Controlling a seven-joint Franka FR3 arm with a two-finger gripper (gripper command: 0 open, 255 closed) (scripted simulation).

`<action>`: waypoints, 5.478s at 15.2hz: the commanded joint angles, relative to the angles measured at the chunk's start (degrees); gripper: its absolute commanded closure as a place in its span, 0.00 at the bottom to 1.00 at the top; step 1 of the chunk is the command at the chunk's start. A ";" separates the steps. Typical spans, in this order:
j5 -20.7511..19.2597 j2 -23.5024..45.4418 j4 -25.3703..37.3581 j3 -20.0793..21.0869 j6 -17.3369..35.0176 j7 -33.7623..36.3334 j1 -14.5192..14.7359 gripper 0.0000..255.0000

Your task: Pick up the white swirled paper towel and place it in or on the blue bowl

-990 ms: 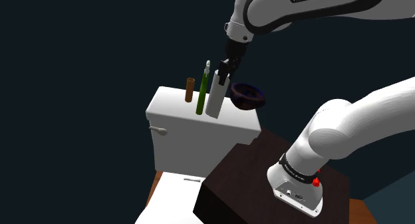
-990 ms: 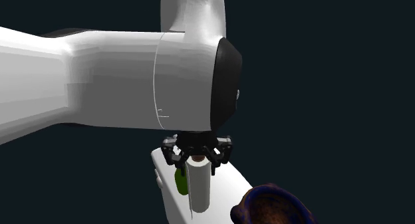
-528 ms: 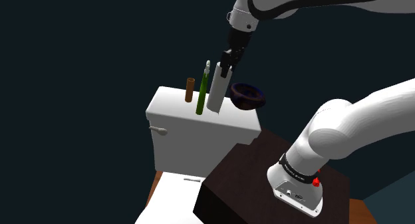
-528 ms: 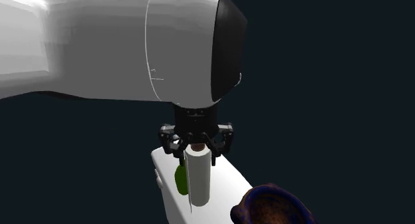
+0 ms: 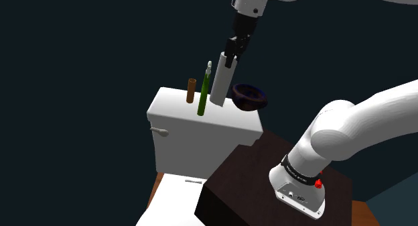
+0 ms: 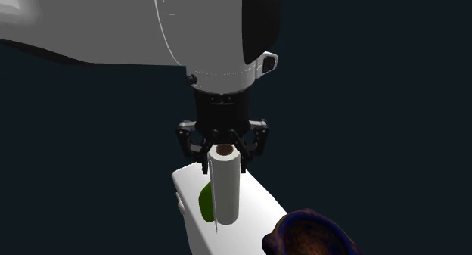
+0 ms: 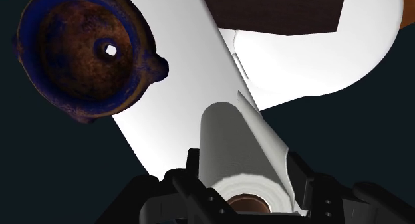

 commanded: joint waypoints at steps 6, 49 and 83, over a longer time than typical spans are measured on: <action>-0.10 0.29 5.69 -0.08 -5.41 0.16 -0.03 1.00; -9.39 -3.67 12.69 -16.79 -15.94 -19.57 -5.94 1.00; -9.78 -4.85 8.48 -17.09 -12.90 -19.55 -6.20 0.00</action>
